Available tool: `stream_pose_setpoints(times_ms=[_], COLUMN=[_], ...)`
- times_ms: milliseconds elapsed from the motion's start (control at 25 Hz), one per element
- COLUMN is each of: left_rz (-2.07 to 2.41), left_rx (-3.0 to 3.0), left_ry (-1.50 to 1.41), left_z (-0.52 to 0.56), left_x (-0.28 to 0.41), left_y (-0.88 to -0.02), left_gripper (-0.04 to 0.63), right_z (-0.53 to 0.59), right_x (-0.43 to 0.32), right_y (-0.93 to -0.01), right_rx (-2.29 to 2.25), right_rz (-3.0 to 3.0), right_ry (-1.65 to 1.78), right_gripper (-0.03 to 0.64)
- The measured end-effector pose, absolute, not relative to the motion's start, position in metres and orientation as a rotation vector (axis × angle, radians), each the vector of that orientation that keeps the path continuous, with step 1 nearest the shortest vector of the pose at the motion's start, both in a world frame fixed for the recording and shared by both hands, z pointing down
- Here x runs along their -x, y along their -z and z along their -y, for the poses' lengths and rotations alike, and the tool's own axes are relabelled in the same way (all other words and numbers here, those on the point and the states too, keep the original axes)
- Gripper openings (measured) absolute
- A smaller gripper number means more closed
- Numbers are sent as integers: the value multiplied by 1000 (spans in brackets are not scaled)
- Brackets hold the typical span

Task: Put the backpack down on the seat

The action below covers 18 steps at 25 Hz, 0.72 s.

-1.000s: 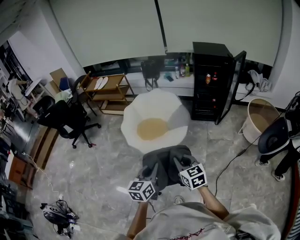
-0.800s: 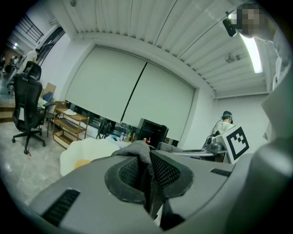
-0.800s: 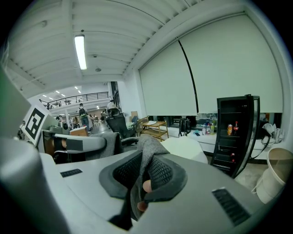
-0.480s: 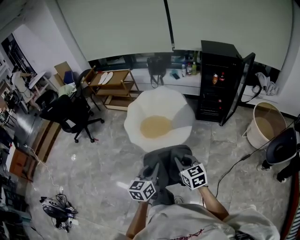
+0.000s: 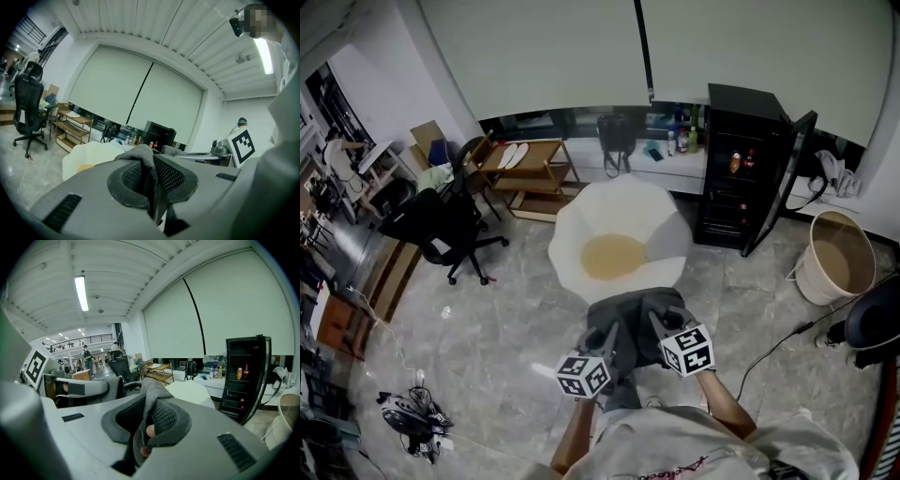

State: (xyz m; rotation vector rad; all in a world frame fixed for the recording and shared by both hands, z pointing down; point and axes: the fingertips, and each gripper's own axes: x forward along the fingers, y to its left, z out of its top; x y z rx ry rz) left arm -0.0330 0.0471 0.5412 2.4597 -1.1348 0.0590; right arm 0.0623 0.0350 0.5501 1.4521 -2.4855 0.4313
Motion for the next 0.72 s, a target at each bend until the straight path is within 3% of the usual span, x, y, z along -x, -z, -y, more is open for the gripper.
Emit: stream_pose_setpoints(times_ms=[720], left_rz=[1086], left_rx=[-2443], left_ry=[-56], left_z=[62], left_x=[42], left_y=[-566], left_gripper=[60], right_z=[72], right_x=[-53], right_y=[-575], right_rx=[-1461], right_rz=[2434], right_ry=[-457], right_gripper=[52])
